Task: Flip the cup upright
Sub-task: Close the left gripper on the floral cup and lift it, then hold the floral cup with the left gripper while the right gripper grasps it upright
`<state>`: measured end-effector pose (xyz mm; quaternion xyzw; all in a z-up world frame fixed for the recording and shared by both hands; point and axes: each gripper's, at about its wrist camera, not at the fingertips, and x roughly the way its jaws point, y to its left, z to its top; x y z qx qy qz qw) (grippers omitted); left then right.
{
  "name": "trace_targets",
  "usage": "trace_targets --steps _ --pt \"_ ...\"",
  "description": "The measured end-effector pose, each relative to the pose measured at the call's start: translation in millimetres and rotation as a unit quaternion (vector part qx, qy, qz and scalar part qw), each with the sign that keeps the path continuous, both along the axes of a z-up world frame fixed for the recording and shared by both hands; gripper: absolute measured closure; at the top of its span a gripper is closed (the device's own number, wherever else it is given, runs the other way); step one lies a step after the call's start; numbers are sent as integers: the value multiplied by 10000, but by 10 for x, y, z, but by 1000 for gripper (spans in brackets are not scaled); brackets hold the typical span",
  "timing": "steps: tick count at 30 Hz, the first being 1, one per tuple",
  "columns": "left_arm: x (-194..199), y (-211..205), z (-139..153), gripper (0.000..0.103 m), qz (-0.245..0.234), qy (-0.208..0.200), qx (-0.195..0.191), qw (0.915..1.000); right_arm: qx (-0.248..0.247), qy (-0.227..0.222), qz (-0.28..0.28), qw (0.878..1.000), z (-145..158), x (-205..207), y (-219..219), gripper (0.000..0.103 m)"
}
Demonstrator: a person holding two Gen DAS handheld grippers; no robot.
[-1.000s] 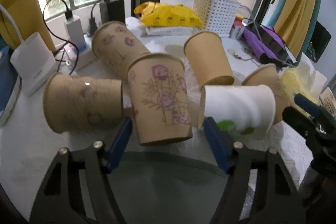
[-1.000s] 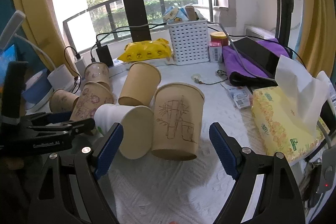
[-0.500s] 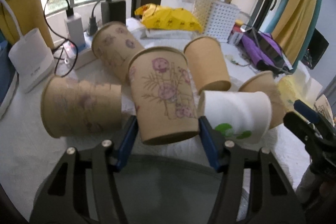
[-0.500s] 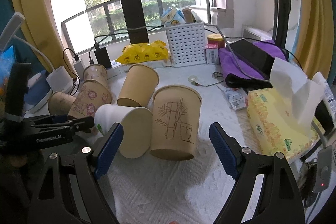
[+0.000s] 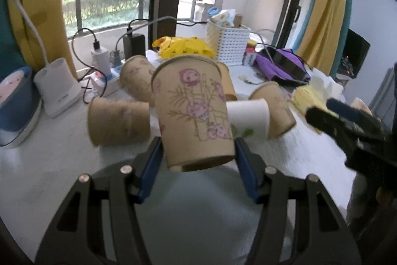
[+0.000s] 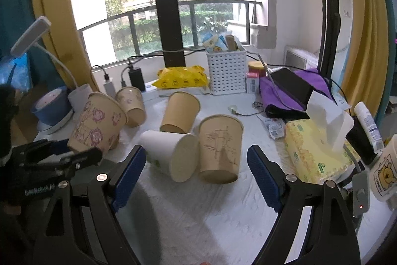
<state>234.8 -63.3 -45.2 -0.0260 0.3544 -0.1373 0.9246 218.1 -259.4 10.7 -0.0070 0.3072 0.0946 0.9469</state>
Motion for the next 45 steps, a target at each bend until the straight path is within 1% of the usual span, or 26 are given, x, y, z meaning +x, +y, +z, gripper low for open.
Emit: trace_targets --steps 8,13,18,22,24,29,32,35,39,45 --pt "-584 157 -83 44 28 -207 121 9997 13 -28 326 9995 72 -294 256 17" --pt "-899 226 -164 44 33 -203 -5 9998 94 23 514 9986 90 -472 417 17" --pt "-1243 276 -181 44 8 -420 -10 9991 234 109 707 9972 117 -663 569 17" --pt "-1506 320 -171 44 14 -724 73 9973 292 108 898 9955 158 -862 713 17" --pt "-1631 354 -167 44 30 -839 51 9965 324 110 1000 9944 180 -967 786 17" --pt "-1977 425 -181 44 48 -1336 12 9910 539 168 1344 9893 254 -1216 956 17" --pt "-2113 471 -207 44 54 -1575 -52 9875 609 206 1545 9859 277 -1341 1088 17" --pt "-2209 505 -248 44 58 -1783 26 9840 712 248 1784 9811 298 -1427 1188 17" --pt "-2307 527 -264 44 -15 -2009 53 9796 897 368 2000 9750 296 -1455 1279 17" --pt "-2397 461 -279 44 -147 -2301 155 9729 1311 729 2157 9649 236 -1363 1288 17"
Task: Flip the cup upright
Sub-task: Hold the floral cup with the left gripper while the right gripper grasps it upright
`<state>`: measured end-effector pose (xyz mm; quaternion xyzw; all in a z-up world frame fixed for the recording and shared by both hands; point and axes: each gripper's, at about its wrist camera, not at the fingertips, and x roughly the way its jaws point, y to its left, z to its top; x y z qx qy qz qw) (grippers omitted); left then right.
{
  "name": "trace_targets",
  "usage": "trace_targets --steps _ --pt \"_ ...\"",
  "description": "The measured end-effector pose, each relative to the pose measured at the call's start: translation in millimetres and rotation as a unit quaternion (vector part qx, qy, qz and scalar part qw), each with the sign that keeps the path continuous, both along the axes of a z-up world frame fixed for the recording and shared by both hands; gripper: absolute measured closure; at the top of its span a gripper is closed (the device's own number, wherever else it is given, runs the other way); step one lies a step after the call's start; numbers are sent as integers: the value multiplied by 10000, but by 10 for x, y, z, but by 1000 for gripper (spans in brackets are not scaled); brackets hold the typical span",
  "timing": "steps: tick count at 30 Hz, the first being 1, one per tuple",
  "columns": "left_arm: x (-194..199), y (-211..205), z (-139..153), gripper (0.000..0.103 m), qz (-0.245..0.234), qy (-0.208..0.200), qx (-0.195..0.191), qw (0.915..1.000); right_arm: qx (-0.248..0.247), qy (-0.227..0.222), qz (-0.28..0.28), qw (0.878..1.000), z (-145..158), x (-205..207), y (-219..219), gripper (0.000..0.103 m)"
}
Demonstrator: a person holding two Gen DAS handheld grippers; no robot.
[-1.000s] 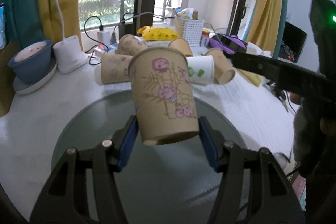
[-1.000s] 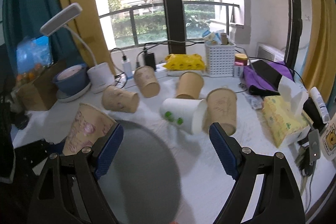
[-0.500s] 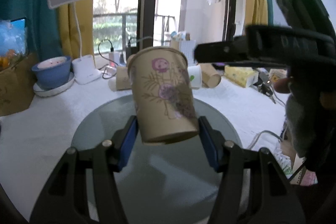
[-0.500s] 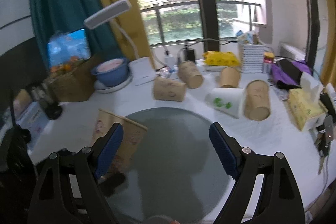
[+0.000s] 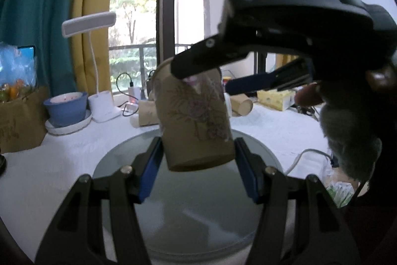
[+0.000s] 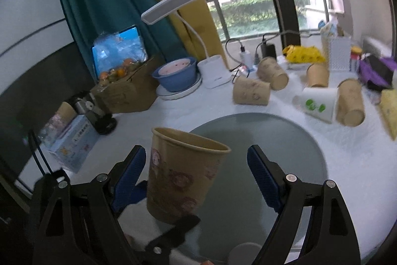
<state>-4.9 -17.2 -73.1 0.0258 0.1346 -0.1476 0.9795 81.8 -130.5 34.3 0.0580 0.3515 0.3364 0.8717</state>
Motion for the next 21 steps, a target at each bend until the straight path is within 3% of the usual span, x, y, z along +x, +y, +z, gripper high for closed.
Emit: trace_targets --steps 9,13,21 --pt "-140 -82 17 44 -99 -466 125 9988 161 111 204 9996 -19 -6 -3 17" --pt "-185 -109 27 44 -107 -521 147 9985 445 422 285 9977 -59 60 -41 17" --pt "-230 -132 34 44 -157 -554 211 9981 568 463 281 9969 -31 75 -56 22"
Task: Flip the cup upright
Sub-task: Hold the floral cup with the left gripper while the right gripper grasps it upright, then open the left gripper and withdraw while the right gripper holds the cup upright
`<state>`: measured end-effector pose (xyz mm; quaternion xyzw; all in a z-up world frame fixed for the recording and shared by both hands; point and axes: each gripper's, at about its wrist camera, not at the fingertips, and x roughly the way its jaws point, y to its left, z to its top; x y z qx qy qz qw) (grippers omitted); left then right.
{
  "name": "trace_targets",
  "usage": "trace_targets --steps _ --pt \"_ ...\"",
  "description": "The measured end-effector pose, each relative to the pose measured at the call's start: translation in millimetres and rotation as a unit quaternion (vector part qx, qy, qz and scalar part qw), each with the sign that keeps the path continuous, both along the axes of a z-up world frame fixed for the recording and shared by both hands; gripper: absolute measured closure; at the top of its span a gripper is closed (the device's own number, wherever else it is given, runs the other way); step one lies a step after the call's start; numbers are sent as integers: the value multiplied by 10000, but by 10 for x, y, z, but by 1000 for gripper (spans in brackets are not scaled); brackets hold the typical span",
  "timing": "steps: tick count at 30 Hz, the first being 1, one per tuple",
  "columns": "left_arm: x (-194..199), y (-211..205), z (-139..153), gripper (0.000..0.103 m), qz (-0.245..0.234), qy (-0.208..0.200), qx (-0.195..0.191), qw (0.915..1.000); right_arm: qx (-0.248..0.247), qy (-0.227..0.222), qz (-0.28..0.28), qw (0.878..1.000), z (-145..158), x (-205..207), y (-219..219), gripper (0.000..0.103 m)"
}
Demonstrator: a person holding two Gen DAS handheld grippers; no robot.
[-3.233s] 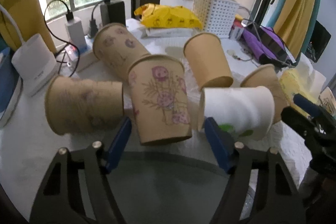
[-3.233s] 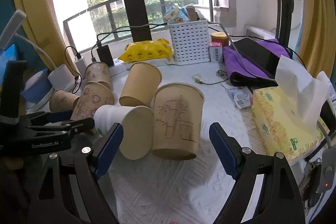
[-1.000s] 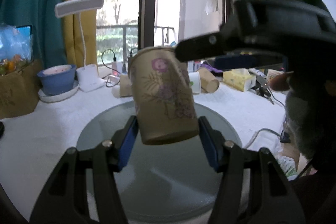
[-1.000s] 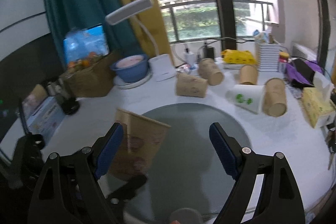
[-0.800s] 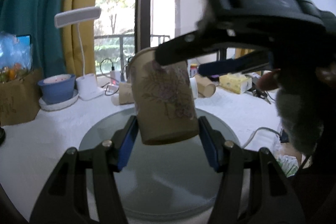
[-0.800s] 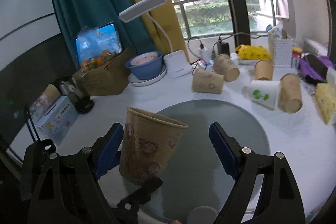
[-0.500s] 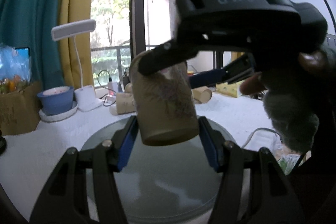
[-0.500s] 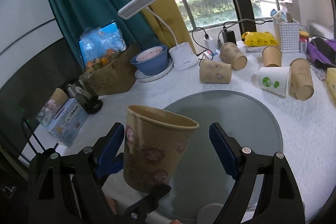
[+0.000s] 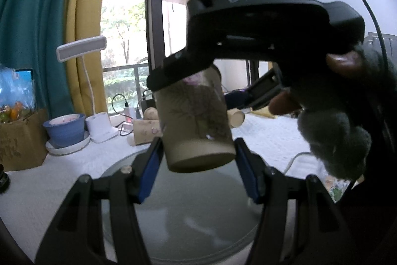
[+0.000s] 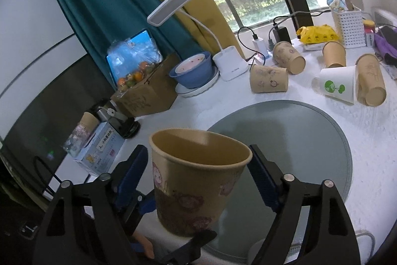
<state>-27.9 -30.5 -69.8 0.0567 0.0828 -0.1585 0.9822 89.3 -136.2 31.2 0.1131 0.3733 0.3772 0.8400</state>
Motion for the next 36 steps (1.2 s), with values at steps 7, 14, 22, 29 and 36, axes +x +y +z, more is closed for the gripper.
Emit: trace_targets --steps 7,14,22,29,36 --pt "-16 5 3 43 41 -17 15 10000 -4 -25 16 10000 6 -6 -13 27" --pt "10 -15 -3 35 22 141 93 9999 -139 -203 -66 9997 20 -24 -8 28" --pt "59 64 -45 25 -6 505 10 9987 -343 -503 -268 9978 54 -3 7 28" --pt "116 202 -93 25 185 828 -81 9964 -523 -916 -488 9932 41 30 -5 28" --pt "288 472 -114 25 414 1289 -509 9895 -879 -1106 -746 9872 -141 154 7 28"
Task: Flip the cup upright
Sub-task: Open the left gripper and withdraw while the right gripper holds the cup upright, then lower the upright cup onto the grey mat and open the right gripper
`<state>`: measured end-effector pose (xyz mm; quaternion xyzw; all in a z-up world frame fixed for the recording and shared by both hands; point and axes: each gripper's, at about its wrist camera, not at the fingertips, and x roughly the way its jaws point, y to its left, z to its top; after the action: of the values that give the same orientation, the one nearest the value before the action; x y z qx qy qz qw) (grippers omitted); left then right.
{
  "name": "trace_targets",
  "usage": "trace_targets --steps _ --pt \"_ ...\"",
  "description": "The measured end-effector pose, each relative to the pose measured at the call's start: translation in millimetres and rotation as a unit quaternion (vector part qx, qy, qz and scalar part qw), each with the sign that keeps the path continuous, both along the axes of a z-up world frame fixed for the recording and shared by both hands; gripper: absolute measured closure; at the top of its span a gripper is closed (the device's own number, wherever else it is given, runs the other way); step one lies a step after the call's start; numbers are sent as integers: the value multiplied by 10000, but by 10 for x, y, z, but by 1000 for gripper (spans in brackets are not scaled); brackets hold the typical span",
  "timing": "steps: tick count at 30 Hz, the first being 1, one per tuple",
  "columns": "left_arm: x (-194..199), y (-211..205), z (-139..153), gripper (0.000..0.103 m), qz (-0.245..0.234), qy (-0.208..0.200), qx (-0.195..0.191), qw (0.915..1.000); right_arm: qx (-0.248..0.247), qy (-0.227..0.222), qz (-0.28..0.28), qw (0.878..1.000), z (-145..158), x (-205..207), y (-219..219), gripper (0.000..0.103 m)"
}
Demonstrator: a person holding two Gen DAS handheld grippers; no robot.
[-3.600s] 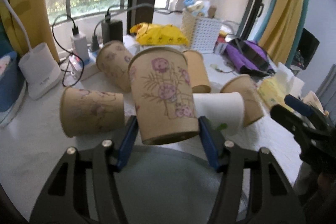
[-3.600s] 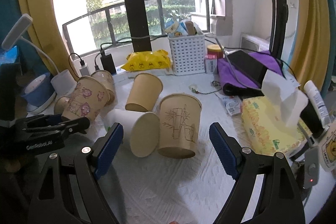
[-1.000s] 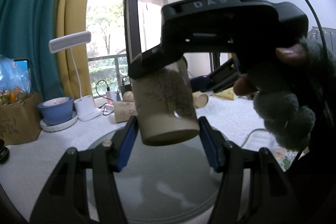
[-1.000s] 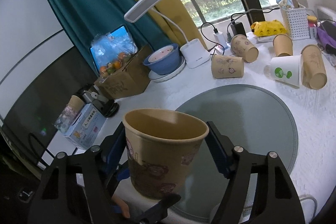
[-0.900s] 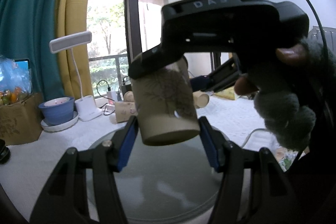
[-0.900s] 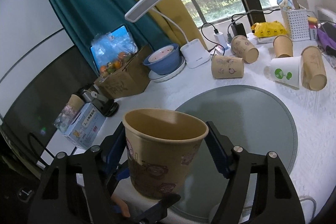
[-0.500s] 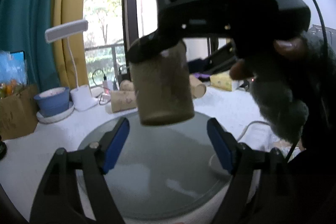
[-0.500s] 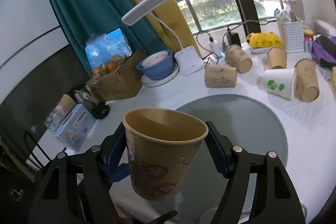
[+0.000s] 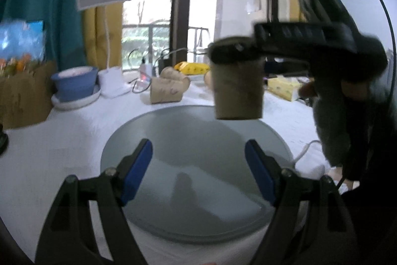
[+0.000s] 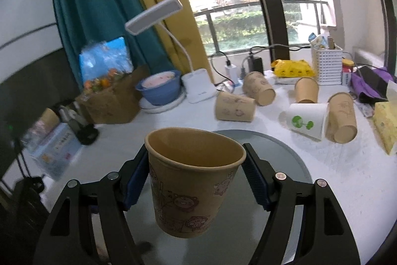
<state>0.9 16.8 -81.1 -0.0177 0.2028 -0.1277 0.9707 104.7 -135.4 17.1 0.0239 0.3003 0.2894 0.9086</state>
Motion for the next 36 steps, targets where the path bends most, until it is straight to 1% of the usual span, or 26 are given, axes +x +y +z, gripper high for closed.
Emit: trace_targets --steps 2,5,9,11,13,17,19,25,30,36 --pt "44 86 -18 25 107 148 -134 9997 -76 -46 -50 9999 -56 36 16 28" --pt "66 203 -12 25 309 243 -335 9987 -337 -201 -113 9992 -144 47 79 28" --pt "174 407 6 25 690 466 -622 9946 -465 -231 -134 9986 -238 64 133 28" --pt "249 538 -14 25 823 635 -866 9908 -579 -290 -169 9978 -277 68 167 28" --pt "325 678 -45 25 952 848 -1151 9851 -702 -329 -232 9967 -321 71 193 28" --pt "433 837 -100 25 1195 1123 -1406 9764 -901 -343 -262 9950 -398 76 262 28" --pt "467 861 -116 25 1269 1190 -1433 9743 -1003 -350 -263 9940 -435 72 294 28" --pt "466 826 -123 25 1326 1258 -1388 9733 -1303 -404 -304 9902 -523 68 362 28" --pt "487 846 -135 25 1378 1320 -1437 9710 -1398 -522 -325 9883 -539 15 372 28" --pt "484 828 -128 25 1362 1296 -1377 9725 -1469 -642 -339 9865 -541 -42 342 28"
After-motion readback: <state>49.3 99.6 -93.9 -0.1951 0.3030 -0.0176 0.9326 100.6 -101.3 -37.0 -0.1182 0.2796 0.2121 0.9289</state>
